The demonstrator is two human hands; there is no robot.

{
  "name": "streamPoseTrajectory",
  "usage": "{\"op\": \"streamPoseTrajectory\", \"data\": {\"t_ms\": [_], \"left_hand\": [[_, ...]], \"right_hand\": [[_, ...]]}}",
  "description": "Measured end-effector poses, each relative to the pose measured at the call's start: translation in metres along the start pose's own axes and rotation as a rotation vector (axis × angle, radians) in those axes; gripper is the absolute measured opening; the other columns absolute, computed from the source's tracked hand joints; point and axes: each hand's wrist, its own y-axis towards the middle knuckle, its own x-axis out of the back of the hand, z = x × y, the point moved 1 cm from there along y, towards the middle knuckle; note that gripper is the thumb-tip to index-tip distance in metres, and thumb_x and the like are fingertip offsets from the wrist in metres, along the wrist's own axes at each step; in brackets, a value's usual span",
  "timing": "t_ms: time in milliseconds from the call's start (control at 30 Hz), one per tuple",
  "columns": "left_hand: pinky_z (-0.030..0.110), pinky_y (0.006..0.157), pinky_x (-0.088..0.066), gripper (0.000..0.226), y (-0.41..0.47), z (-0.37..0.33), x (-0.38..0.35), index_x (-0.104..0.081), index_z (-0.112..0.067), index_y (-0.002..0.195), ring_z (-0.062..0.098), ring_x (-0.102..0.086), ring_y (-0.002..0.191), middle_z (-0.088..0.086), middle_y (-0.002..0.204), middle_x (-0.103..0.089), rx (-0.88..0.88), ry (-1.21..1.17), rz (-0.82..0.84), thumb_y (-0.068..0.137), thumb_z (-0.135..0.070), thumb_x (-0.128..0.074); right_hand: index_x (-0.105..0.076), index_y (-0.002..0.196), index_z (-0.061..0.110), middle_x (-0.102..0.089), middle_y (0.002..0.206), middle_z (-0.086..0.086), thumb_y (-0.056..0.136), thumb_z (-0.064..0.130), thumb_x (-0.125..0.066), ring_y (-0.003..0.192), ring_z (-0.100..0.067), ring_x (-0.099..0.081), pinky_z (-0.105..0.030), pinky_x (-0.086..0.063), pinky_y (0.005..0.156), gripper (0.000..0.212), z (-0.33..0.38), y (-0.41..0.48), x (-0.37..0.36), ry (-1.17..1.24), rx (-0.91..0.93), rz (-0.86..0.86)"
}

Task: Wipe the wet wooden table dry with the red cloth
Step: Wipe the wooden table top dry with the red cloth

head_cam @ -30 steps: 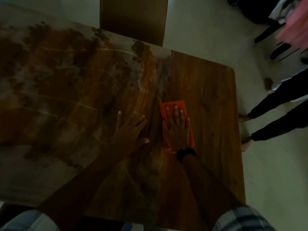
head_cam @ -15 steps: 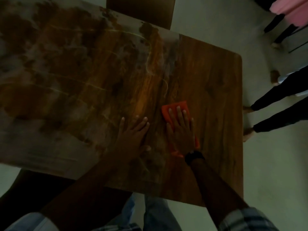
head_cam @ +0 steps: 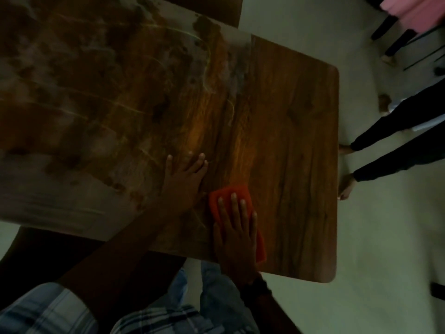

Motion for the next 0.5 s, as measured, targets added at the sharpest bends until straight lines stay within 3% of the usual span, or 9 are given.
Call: {"op": "streamPoseTrajectory", "data": {"t_ms": [167, 367, 500], "left_hand": [[0.063, 0.113, 0.003, 0.081, -0.005, 0.001, 0.003, -0.007, -0.022, 0.153, 0.019, 0.011, 0.147, -0.004, 0.161, 0.007, -0.016, -0.001, 0.0, 0.09, -0.057, -0.044], [0.062, 0.111, 0.009, 0.098, -0.019, 0.004, -0.003, -0.002, -0.023, 0.153, 0.016, 0.013, 0.147, -0.006, 0.16, 0.01, -0.037, -0.022, 0.072, 0.08, -0.067, -0.051], [0.061, 0.11, 0.011, 0.105, -0.014, 0.006, -0.005, 0.0, -0.025, 0.152, 0.015, 0.014, 0.146, -0.007, 0.16, 0.011, -0.04, -0.017, 0.103, 0.076, -0.066, -0.058]], "right_hand": [[-0.024, 0.155, 0.023, -0.016, 0.164, -0.006, 0.103, 0.046, -0.02, 0.152, -0.025, -0.009, -0.06, -0.016, 0.118, 0.057, -0.007, 0.012, -0.002, -0.024, 0.005, 0.015], [-0.019, 0.156, 0.027, -0.012, 0.165, -0.005, 0.099, 0.048, -0.019, 0.152, -0.025, -0.008, -0.057, -0.005, 0.12, 0.061, -0.013, 0.105, 0.002, -0.004, -0.104, -0.004], [-0.016, 0.156, 0.028, -0.011, 0.165, -0.006, 0.099, 0.048, -0.019, 0.152, -0.026, -0.007, -0.054, -0.001, 0.121, 0.06, -0.008, 0.106, -0.002, 0.01, -0.143, -0.025]]}}
